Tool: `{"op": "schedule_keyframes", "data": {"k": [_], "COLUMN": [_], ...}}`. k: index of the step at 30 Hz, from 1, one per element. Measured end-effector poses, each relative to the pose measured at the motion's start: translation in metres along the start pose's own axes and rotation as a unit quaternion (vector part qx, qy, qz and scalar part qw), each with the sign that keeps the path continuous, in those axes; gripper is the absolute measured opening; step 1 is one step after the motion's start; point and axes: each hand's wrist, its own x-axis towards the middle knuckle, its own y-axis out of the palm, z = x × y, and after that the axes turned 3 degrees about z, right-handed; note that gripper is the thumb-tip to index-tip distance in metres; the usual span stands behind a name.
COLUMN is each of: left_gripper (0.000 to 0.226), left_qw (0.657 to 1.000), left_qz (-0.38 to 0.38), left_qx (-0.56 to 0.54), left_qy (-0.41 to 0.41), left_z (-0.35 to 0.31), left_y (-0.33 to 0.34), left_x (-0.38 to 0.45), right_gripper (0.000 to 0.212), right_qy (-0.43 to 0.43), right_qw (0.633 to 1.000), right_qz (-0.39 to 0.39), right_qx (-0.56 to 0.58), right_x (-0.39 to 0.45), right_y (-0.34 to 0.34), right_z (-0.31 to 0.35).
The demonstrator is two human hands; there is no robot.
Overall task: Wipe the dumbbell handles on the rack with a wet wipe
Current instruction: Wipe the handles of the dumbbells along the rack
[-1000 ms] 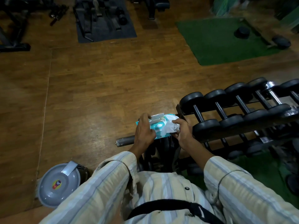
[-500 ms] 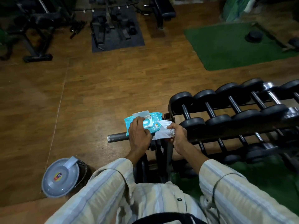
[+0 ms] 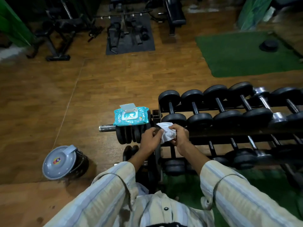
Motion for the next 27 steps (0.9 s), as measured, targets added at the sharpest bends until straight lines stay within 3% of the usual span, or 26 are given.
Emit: {"op": "schedule_keyframes", "data": {"k": [6,10,20,27], "left_gripper": [0.005,0.02,0.012,0.004], "left_qw": [0.999,1.0,0.998,0.983], "left_qz": [0.009,-0.019,-0.062,-0.181], "left_qx": [-0.033,-0.018,-0.015,0.027], "left_qy": [-0.032,-0.017,0.029,-0.004], "left_z": [-0.006,-0.017,-0.012,-0.019], "left_y": [0.014,0.019,0.045,0.063], "left_x": [0.012,0.03,0.058,0.079], "right_gripper": [0.012,0.018,0.02,0.024], "right_qy": [-0.035,-0.073,-0.083,-0.094], "right_qw": [0.999,0.994,0.988,0.986], "right_qz": [-0.004,-0.015,-0.054,-0.023], "right_qx": [-0.026,-0.079,-0.12,-0.139], "right_x": [-0.005,-0.002,0.028,0.075], "right_y": [-0.014,-0.017,-0.026,-0.026], "right_z": [0.011,0.024,0.047,0.07]}}
